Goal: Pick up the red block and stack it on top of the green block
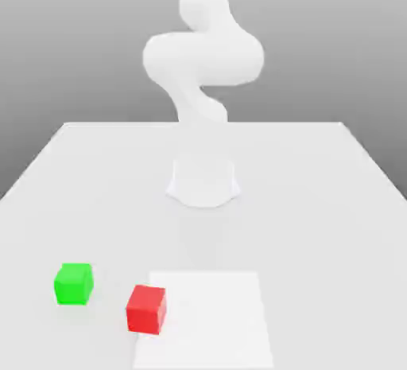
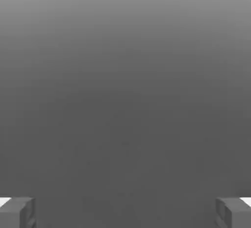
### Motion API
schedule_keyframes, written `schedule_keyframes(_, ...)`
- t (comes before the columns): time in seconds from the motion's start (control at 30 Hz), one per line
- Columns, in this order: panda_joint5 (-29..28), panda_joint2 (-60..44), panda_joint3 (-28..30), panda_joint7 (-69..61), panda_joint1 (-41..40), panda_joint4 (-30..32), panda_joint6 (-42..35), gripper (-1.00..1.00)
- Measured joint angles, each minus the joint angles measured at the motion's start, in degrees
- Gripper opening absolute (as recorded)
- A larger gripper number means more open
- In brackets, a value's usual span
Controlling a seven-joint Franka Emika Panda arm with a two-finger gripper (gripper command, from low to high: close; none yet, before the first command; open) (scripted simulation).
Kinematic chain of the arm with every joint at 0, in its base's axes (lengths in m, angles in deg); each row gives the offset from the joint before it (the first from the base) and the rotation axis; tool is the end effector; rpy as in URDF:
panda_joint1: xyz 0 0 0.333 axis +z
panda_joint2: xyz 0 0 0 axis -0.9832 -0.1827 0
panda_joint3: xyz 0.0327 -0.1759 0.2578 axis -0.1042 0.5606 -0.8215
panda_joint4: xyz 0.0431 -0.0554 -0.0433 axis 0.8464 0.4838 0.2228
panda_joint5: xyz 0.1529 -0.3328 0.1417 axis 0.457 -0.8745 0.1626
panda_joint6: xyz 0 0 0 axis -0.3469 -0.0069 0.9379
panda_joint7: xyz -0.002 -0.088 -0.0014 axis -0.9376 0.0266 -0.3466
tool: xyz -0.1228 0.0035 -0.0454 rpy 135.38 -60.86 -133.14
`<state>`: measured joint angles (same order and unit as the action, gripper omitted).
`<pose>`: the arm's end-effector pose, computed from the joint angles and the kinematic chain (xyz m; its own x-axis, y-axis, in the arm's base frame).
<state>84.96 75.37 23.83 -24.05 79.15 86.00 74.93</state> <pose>0.3987 -0.0095 0.6450 0.5153 -0.7266 0.4544 -0.5487 -0.6870 -0.4764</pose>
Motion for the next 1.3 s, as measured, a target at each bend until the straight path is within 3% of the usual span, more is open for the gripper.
schedule_keyframes(0.7,1.6,-44.0,6.0,-3.8,-4.4,17.1,21.9,0.0)
schedule_keyframes(0.9,5.0,-56.5,3.7,-6.4,-6.2,16.4,31.6,0.0)
schedule_keyframes(0.93,5.4,-57.8,3.3,-6.7,-6.5,16.2,32.8,-1.0)
schedule_keyframes(1.13,5.4,-58.5,3.0,-6.7,-6.7,16.1,33.3,-1.0)
schedule_keyframes(1.3,2.9,-50.8,4.6,-4.8,-5.7,17.3,26.8,-1.0)
